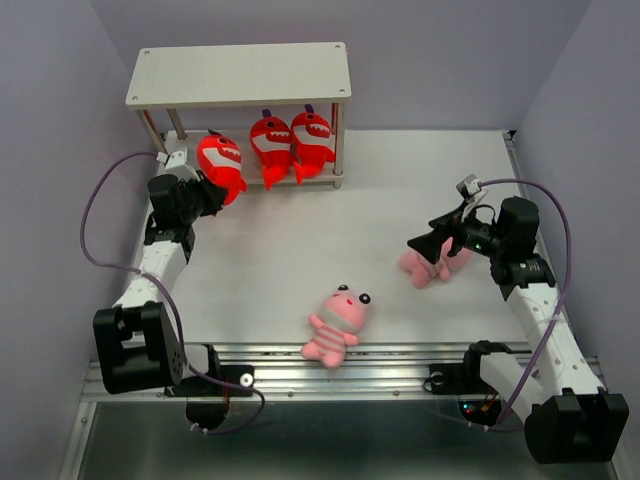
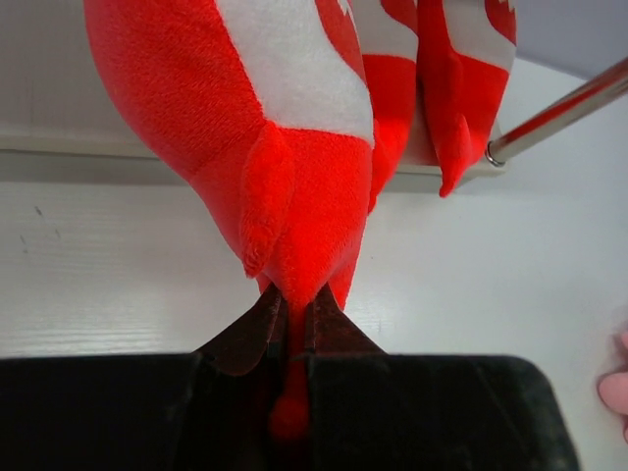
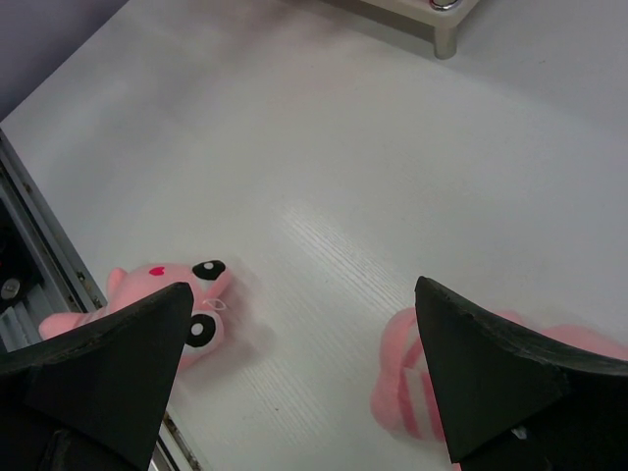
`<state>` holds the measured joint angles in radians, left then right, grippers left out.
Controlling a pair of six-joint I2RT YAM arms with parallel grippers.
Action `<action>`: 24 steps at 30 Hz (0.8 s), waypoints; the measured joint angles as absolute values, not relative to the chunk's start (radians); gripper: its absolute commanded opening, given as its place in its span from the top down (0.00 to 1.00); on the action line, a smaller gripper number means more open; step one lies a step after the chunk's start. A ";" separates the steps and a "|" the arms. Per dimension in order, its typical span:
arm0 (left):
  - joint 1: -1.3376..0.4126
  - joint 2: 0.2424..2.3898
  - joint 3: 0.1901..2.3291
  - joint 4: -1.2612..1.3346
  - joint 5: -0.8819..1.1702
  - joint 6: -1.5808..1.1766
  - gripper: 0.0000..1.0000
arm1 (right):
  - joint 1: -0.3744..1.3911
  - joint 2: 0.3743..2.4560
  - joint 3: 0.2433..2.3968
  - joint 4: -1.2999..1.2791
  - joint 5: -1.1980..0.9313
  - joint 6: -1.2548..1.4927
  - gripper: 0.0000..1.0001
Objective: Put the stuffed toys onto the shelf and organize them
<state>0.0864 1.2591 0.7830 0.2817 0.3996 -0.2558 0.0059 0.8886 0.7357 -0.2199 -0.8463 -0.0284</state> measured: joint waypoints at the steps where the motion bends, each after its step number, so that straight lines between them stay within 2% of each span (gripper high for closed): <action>1: 0.099 1.276 0.794 0.289 0.405 -0.260 1.00 | 0.006 0.889 0.736 -0.220 -0.847 -0.030 0.00; 24: 0.139 1.752 1.119 0.360 0.439 -0.297 0.98 | 0.006 0.889 0.736 -0.220 -0.849 -0.049 0.00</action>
